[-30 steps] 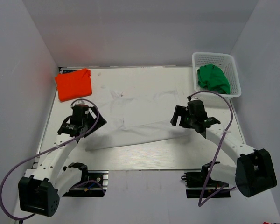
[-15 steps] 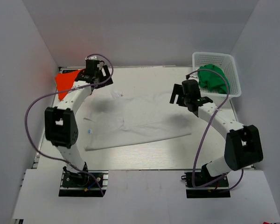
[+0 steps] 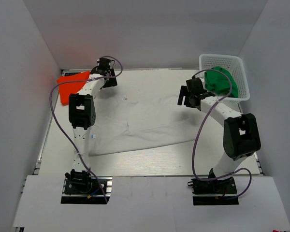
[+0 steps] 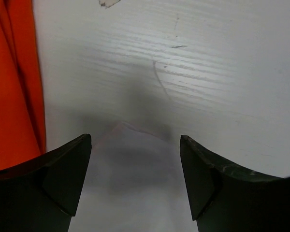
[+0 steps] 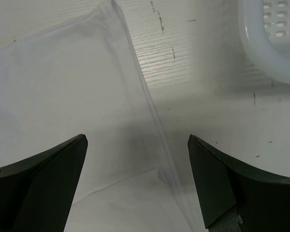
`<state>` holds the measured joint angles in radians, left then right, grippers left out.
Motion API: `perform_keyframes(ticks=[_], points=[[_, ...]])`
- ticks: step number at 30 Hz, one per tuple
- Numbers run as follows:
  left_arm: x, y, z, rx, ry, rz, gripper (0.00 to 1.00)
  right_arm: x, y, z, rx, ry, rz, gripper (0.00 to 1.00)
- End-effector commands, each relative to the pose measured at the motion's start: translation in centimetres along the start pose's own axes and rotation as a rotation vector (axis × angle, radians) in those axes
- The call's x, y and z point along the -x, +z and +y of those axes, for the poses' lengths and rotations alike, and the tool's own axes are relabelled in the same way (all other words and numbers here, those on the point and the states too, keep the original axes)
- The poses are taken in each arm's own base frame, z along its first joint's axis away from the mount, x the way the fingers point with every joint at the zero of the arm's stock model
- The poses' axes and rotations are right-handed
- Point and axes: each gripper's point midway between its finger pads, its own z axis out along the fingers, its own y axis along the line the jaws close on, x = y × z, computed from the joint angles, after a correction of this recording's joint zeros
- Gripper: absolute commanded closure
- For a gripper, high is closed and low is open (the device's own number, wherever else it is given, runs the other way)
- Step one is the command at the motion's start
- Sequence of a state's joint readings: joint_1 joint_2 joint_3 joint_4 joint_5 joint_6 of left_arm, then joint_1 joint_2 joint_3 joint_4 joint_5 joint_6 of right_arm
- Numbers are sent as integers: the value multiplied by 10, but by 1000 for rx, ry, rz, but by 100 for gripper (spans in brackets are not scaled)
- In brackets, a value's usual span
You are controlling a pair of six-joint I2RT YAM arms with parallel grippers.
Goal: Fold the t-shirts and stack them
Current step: Grap the side of the flattened tshirt furthest away from the robot with both arms
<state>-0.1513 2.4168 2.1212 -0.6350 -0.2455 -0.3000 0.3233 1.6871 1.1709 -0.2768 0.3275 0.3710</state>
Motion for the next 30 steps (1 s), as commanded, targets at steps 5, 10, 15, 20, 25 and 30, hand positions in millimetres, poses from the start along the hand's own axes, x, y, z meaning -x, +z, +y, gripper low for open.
perform_keyframes(ticks=[5,10,15,20,25,30], points=[[-9,-6,10,-27,1,22,24,16,10,-18,-79,-1,-2,10],[-32,3,10,-43,23,66,42,19,14,-28,-114,-6,12,10],[-37,13,6,-56,27,94,64,19,21,-22,-77,-12,24,10],[-37,10,2,-85,35,94,100,33,48,-10,-70,-10,29,10],[-26,-2,-5,-136,47,54,100,59,70,11,-15,0,-9,10],[-28,-7,-9,-167,45,52,100,69,100,24,4,15,-33,10]])
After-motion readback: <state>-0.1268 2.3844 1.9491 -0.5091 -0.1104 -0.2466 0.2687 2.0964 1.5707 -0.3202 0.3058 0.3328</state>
